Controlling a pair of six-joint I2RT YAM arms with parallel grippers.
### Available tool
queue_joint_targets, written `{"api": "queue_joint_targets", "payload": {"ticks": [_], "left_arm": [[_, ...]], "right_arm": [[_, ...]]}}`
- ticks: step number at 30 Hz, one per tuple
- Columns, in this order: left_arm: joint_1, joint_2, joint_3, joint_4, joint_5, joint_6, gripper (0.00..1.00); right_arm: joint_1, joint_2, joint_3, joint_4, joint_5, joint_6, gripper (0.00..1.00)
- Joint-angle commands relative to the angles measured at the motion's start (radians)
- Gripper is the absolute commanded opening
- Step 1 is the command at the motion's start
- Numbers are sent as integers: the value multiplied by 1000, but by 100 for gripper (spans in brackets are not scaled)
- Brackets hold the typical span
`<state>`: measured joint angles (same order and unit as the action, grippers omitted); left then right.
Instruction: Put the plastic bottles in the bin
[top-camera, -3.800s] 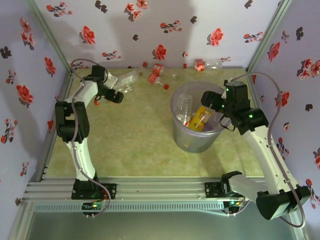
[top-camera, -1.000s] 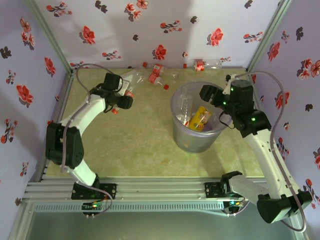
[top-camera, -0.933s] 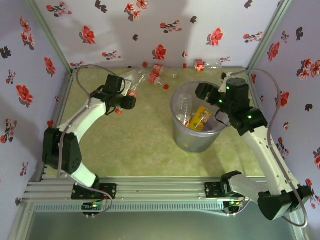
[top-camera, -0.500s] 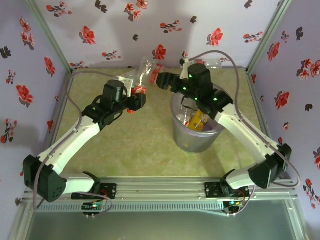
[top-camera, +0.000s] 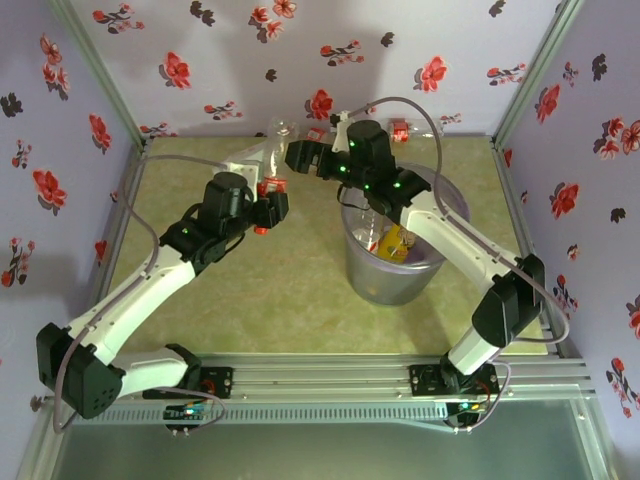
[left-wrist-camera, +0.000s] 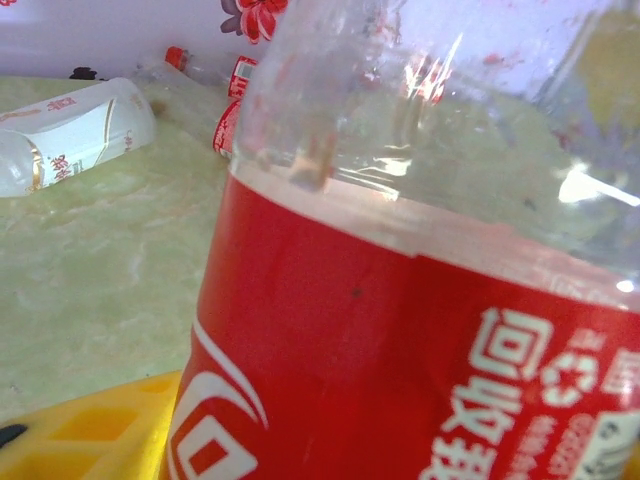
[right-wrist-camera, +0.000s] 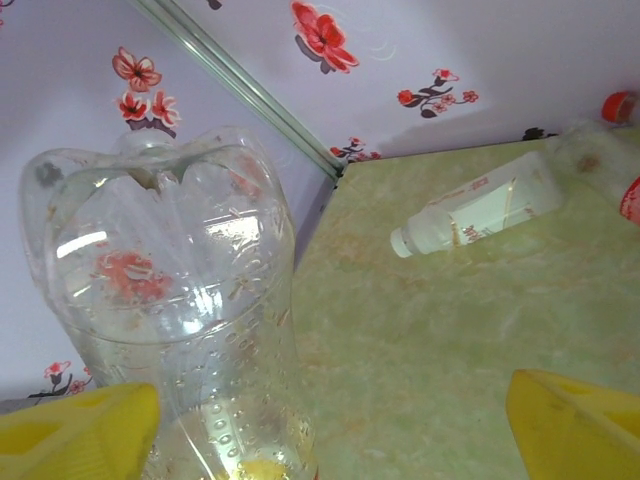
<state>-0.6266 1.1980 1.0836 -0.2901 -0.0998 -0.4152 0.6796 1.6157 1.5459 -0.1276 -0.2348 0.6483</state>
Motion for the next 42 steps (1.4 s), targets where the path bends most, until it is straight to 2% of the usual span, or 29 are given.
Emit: {"api": "queue_joint_targets", "payload": {"ticks": [1,10,13,21,23,24,25,26,27,28,37,42], "left_arm": [[-44,-11,-6,22,78,55,0],[-42,3,6,8,79,53,0],[-43,-5,-7,23,94,52,0],[-43,-13,-11,21,99,59,0],[-43,-19,-16,28,99,63,0],[-42,-21,-18,32,98,65,7],[-43,-23,-20,35,97,65,28],[-41,-28,-24,40,95,65,59],[-40,-31,-27,40,95,67,84],[-38,-35,-29,38,91,69,99],[0,-97,-76,13,56,55,100],[31,-146,-154,119,45,27,100]], "right_arm": [[11,21,45,107,-71,39,92],[18,28,30,133,-98,50,92],[18,35,40,107,-75,45,88],[17,35,51,53,-29,6,58],[16,29,51,45,-18,-5,53],[15,27,52,45,-14,-11,52],[14,26,56,43,-14,-16,52],[11,27,63,40,-13,-22,52],[8,29,76,37,-14,-29,51],[3,32,91,27,-17,-38,50],[-80,-22,221,-57,24,-138,48],[-172,-86,284,-144,88,-191,48]]}}
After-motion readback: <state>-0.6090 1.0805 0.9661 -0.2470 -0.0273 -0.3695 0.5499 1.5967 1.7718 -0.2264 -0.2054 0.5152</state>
